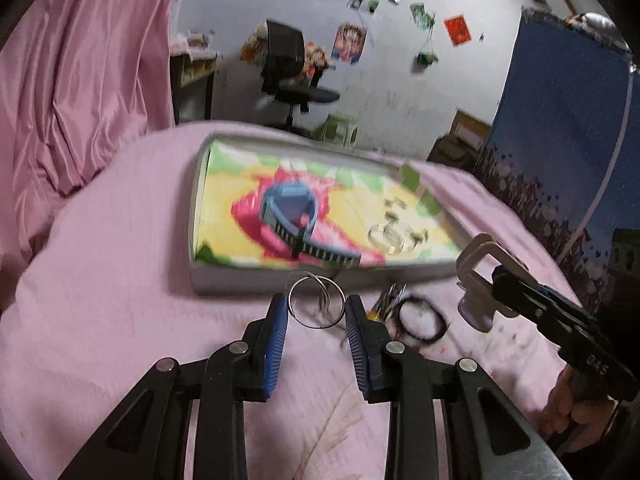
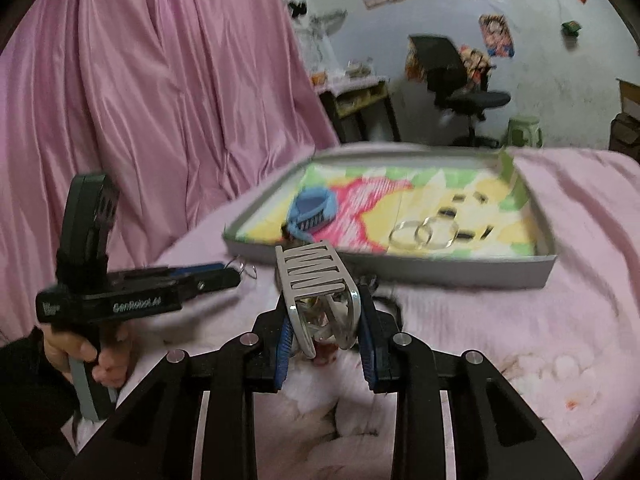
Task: Organize jewelry
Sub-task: 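Carry the grey clasp into the tray with the right gripper while the left gripper carries a silver ring there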
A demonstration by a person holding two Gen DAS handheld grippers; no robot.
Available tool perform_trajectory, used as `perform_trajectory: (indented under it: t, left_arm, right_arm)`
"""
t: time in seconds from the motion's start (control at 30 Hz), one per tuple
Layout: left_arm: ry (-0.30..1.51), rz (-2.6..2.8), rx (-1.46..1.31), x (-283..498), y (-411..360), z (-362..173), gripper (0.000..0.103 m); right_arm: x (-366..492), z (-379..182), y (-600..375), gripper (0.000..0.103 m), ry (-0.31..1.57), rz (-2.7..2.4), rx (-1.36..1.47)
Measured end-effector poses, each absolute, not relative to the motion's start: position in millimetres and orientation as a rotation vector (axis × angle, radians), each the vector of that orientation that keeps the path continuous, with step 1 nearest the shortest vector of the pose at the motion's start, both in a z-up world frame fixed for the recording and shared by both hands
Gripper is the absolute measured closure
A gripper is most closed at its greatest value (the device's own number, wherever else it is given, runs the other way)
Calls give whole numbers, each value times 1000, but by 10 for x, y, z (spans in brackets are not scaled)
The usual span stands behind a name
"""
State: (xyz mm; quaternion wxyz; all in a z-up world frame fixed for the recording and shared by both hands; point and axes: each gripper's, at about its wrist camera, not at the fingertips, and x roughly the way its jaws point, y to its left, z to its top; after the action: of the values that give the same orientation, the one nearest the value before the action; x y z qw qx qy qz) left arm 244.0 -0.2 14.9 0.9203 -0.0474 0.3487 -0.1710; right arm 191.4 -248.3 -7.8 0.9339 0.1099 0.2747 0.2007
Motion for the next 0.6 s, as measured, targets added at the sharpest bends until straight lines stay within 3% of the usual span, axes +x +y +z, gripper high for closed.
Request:
perform_trajectory:
  t: [0.3,0.6]
  left_arm:
    - [621,-230,-141,2756,58,311,75]
    - [724,-168,-158,3157,131,46,75]
  right_arm:
    - [2270,65,-2582,77,467,303,258]
    - [2851,-121,-2431,77,541,234,253]
